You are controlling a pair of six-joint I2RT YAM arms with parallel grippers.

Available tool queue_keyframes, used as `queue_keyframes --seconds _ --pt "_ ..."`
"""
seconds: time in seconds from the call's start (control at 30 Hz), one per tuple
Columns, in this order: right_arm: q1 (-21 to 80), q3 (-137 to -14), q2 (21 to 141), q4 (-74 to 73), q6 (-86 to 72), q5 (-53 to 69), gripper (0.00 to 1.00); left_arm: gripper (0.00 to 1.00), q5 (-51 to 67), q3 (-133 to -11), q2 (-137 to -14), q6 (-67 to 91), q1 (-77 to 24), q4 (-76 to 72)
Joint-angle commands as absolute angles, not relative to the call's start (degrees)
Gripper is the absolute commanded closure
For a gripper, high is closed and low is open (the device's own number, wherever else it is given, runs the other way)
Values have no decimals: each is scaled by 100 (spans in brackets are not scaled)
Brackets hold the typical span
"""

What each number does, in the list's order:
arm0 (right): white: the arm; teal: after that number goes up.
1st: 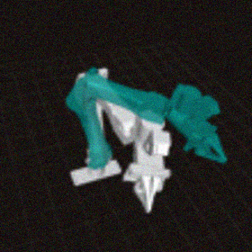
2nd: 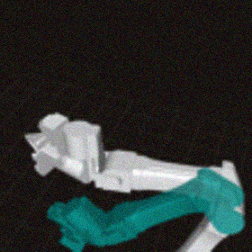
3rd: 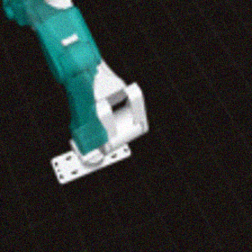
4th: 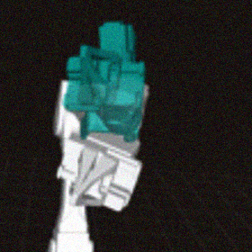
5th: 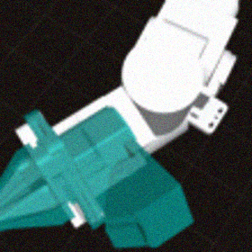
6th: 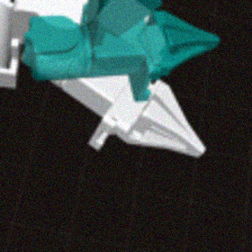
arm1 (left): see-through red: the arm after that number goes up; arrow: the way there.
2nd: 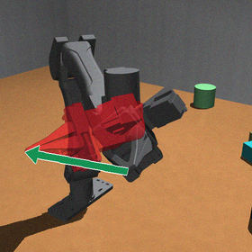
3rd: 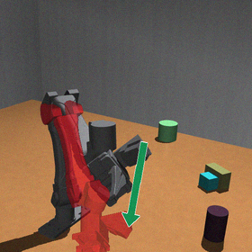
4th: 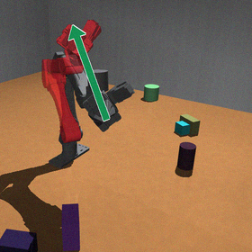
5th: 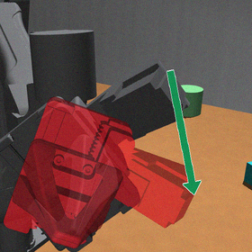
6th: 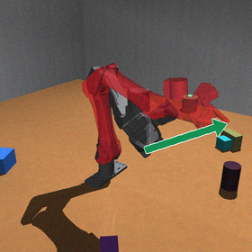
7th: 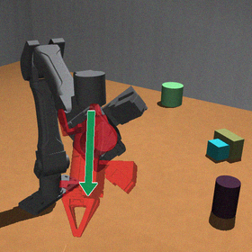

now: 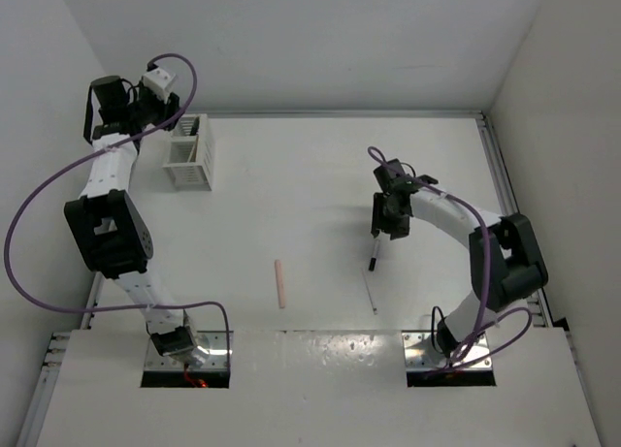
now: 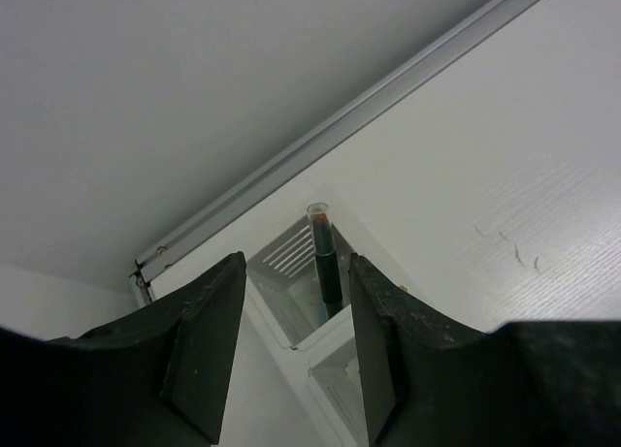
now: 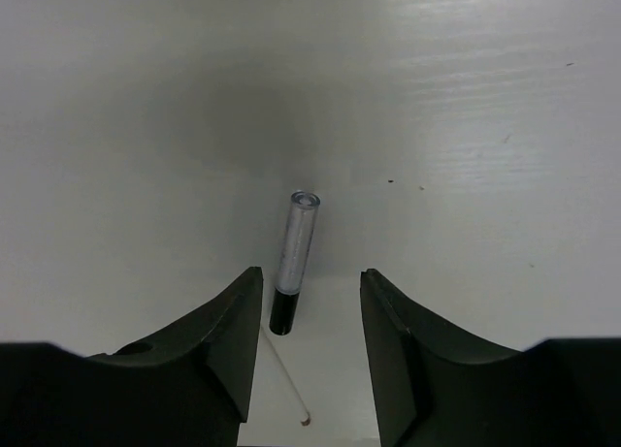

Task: Organize the makeup

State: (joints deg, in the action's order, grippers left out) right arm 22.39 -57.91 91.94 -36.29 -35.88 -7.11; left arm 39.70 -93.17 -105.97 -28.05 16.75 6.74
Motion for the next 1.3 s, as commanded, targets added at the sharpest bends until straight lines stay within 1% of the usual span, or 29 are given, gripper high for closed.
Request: queue_keyframes --seconds 0.0,0.17,0.3,0.33,0.43,0.57,0.6,0.63,0.7,0.73,0.8,0.87,0.9,0.93,0.97,1.0,1.03,1.07,1.1,1.13,1.17,1.2,1.27 --pt "2250 -5862 9570 -3674 -3902 -326 55 47 3806 -9685 -10257 -2804 1547 1396" --pt "2250 -5836 9808 -3648 -3859 -202 56 46 3867 -9800 -10204 -2952 1372 1950" --pt "2250 -5687 9940 -3498 -3823 -79 57 46 3867 -9853 -10204 -3006 1266 2057" --pt "2250 -5687 9967 -3507 -3806 -62 61 46 3867 -9853 -10204 -3006 1266 2057" --pt "2250 -5669 10247 -3524 -3762 -44 67 46 3867 -9853 -10204 -3058 1195 2179" --pt "2215 -5687 10433 -3480 -3674 -44 69 46 4042 -9853 -10204 -3059 1081 2285" --pt "2215 -5695 10450 -3489 -3665 -53 71 46 4043 -9853 -10204 -3059 1081 2337" --pt "2180 -5695 10485 -3472 -3648 -27 76 46 4095 -9853 -10204 -3059 1081 2338" --pt "2171 -5695 10450 -3419 -3595 -35 82 45 4148 -9853 -10204 -3059 1028 2391" --pt "2119 -5678 10433 -3367 -3490 -35 89 45 4148 -9905 -10204 -3059 1028 2460" --pt "2109 -5783 10380 -3375 -3254 -26 100 45 4332 -9905 -10257 -2972 976 2461" --pt "2109 -6088 10319 -3401 -2823 -35 100 45 4455 -9957 -10257 -2814 914 2522" --pt "2101 -6169 10205 -3349 -2621 148 100 45 4578 -10010 -10257 -2813 766 2609" --pt "2118 -6257 10074 -3262 -2010 289 100 45 4684 -10011 -10309 -2743 712 2663" --pt "2109 -6449 9977 -2904 -1821 777 100 45 4832 -10063 -10310 -2690 660 2750" --pt "2135 -6512 9889 -2761 -1454 947 100 45 5182 -10116 -10310 -2689 590 2751" --pt "2153 -6556 9566 -2577 -1172 1297 100 45 5368 -10116 -10362 -2689 589 2803" --pt "2145 -6557 9449 -1862 -1091 1675 100 45 5553 -10116 -10362 -2629 502 2804" --pt "2162 -6513 9344 -1559 -1029 1975 100 45 5729 -10168 -10362 -2628 449 2873" --pt "2162 -6460 9073 -1251 -1107 2108 100 46 6052 -10169 -10362 -2628 353 2874" --pt "2162 -6451 9009 -178 -1203 2327 100 46 6195 -10169 -10362 -2680 291 2926" --pt "2180 -6486 8957 198 -1291 2547 100 46 6318 -10169 -10362 -2768 229 3005" --pt "2179 -6635 9139 1139 -1676 2933 100 42 6591 -10169 -10415 -2769 53 3067"
